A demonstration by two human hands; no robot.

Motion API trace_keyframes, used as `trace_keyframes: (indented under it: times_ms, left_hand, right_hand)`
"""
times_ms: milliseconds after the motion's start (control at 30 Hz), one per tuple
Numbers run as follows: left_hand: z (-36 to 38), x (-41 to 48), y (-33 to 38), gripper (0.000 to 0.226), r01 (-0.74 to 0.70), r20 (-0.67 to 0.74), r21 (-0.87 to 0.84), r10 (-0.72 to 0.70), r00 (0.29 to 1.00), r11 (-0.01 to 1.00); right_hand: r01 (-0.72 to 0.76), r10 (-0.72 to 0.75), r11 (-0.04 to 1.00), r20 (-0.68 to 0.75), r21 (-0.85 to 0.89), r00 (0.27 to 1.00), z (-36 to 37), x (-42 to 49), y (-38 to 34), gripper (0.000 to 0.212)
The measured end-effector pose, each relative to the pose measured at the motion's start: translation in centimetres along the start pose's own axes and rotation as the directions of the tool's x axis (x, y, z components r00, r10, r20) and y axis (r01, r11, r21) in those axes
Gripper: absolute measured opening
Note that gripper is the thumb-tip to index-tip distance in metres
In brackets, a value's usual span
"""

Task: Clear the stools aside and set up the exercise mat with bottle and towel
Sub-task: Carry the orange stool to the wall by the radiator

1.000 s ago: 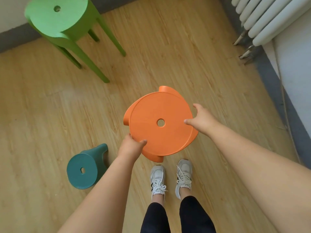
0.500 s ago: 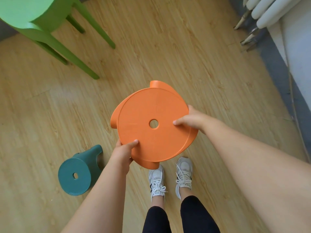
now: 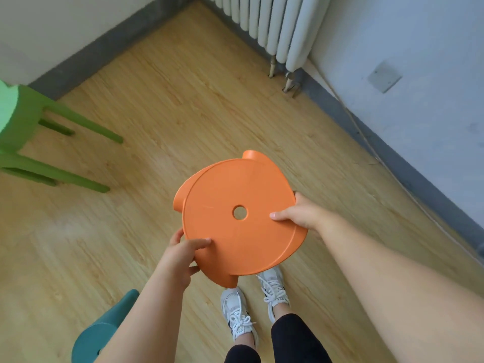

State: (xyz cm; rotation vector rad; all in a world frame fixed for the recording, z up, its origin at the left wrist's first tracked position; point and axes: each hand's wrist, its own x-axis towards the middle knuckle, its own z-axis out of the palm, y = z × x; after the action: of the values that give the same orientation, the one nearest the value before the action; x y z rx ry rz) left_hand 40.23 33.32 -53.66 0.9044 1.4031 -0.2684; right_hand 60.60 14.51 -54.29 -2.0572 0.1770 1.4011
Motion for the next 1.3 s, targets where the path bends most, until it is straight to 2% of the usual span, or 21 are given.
trace_keyframes:
  times_ms: [200,300,400,667,867,1033,1133,1200,1300]
  left_hand:
    - [8.6,-2.5,2.2,0.071,-0.100,0.069,0.155,0.090,0.994,0.983]
    - [15.2,-3.7,2.1,0.058,-0.137,0.096,0.264,0.115,0.989,0.955]
    - [20.6,-4.5,2.0,0.048,-0.141,0.096,0.333,0.115,0.989,0.932]
    - [36.2,-5.1,0.0,0.061,-0.206,0.114,0.472,0.172,0.979,0.857]
    - [46.0,-4.3,-2.3,0.054,-0.226,0.201,0.509,0.141,0.969,0.831]
    - [52.1,-2.7,-2.4,0.047,-0.230,0.228,0.542,0.121,0.966,0.808]
    - [55.7,-1.5,-2.1,0.048,-0.268,0.265,0.604,0.128,0.956,0.751]
    - [57.6,-0.8,-2.0,0.051,-0.303,0.292,0.628,0.144,0.945,0.717]
    - [60.4,0.2,-1.7,0.055,-0.337,0.308,0.660,0.168,0.937,0.672]
  right_hand:
    - [0.004,0.011,0.980,-0.072,0.197,0.997,-7.1,-3.4,6.5,0.076]
    - [-0.002,0.031,0.939,-0.077,0.344,0.997,-11.8,-4.6,10.5,0.073]
    - [0.009,0.029,0.910,-0.084,0.414,0.996,-15.6,-4.8,13.6,0.072]
    - [0.026,0.042,0.872,-0.128,0.488,0.991,-26.2,-4.6,22.4,0.076]
    - [0.016,0.105,0.831,-0.184,0.556,0.977,-32.4,-3.9,28.2,0.087]
    - [0.043,0.138,0.764,-0.227,0.644,0.964,-35.4,-2.0,31.0,0.078]
    - [0.082,0.139,0.706,-0.250,0.704,0.958,-36.9,-0.9,32.0,0.064]
    - [0.088,0.143,0.681,-0.250,0.727,0.958,-37.5,-0.1,32.4,0.069]
    - [0.087,0.198,0.624,-0.265,0.776,0.944,-38.3,1.1,33.0,0.089]
